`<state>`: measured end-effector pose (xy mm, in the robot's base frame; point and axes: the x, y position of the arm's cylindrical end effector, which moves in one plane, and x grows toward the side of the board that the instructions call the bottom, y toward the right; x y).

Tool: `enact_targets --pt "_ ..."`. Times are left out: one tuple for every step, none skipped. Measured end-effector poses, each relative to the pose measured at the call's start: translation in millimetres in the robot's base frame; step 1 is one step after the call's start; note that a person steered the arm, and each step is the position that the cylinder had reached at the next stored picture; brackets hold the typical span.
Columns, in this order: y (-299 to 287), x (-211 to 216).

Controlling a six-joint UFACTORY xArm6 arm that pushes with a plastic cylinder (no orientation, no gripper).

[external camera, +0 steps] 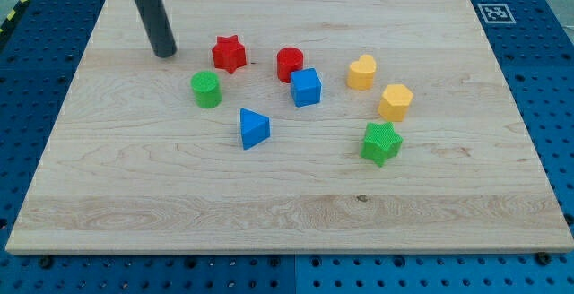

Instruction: Place the red star diagonally top left to the red circle

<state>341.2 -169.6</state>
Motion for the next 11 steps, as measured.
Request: enact_targets --pt "32 9" --pt "64 10" --pt "87 10" --pt "90 10" --pt "90 10" --pt "90 30" --pt "93 50" --pt "103 49" --pt "104 32" --pt "108 18" --pt "108 16"
